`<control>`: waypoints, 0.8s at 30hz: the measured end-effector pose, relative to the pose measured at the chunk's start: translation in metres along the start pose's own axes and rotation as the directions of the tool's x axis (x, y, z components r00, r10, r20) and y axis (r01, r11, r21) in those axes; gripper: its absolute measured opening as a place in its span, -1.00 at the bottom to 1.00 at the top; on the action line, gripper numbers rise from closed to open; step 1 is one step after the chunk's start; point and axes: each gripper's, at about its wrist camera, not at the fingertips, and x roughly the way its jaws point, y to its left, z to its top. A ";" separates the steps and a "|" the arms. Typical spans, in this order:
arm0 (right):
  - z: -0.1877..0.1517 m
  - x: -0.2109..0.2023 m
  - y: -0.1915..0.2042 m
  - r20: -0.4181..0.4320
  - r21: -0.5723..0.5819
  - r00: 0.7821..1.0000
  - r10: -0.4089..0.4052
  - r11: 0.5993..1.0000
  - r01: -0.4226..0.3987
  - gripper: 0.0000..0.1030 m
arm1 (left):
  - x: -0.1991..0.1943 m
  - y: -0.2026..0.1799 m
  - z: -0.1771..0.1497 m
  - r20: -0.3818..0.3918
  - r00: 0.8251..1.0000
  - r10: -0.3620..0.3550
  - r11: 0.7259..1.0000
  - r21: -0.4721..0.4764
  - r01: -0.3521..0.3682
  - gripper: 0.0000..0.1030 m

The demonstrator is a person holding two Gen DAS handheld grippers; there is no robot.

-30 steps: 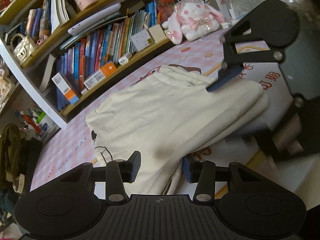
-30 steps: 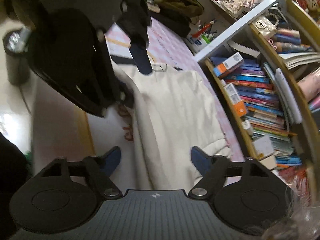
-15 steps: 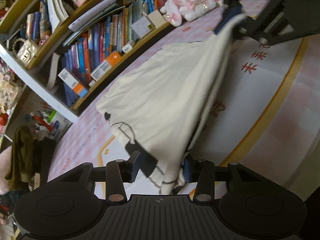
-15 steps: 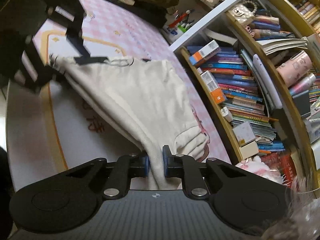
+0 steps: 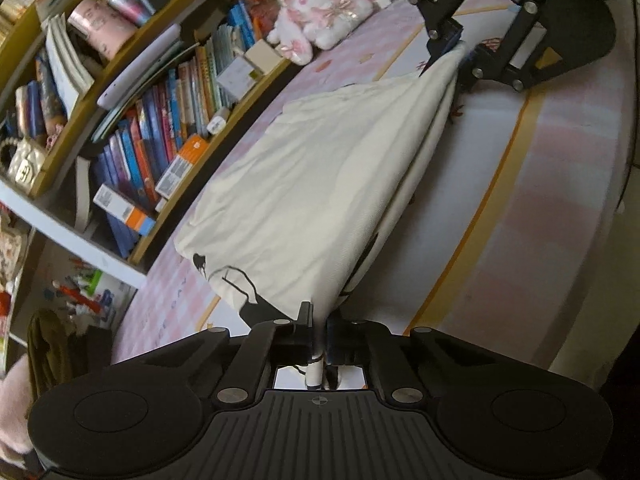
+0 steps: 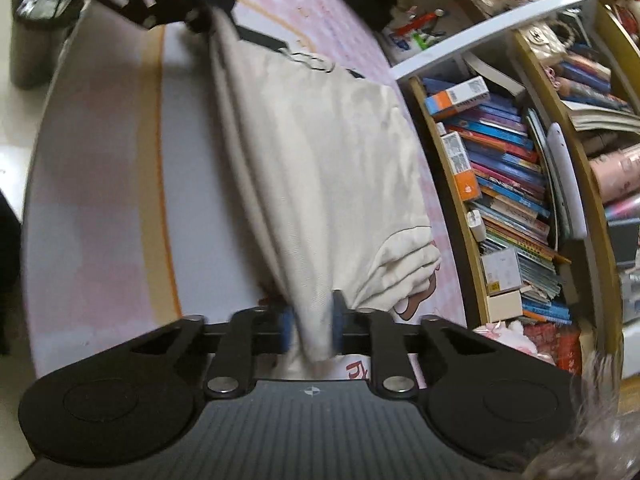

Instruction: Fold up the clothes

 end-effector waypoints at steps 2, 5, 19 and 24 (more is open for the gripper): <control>0.000 -0.005 -0.002 -0.001 0.004 1.000 0.017 1.000 -0.017 -0.80 | -0.008 0.001 -0.001 0.009 1.000 -0.005 1.000 0.028 0.005 -0.88; 0.000 -0.016 -0.005 0.008 0.010 0.999 0.049 0.999 -0.049 -0.82 | -0.021 0.001 -0.002 0.013 1.000 -0.019 0.998 0.056 0.019 -0.88; 0.005 -0.075 -0.033 0.029 0.161 0.938 0.346 0.924 -0.346 -0.82 | -0.083 0.011 0.009 0.004 0.988 -0.153 0.978 0.145 0.151 -0.88; 0.008 -0.095 -0.039 0.042 0.184 0.911 0.410 0.893 -0.410 -0.82 | -0.097 0.016 0.010 0.002 0.987 -0.162 0.975 0.153 0.160 -0.88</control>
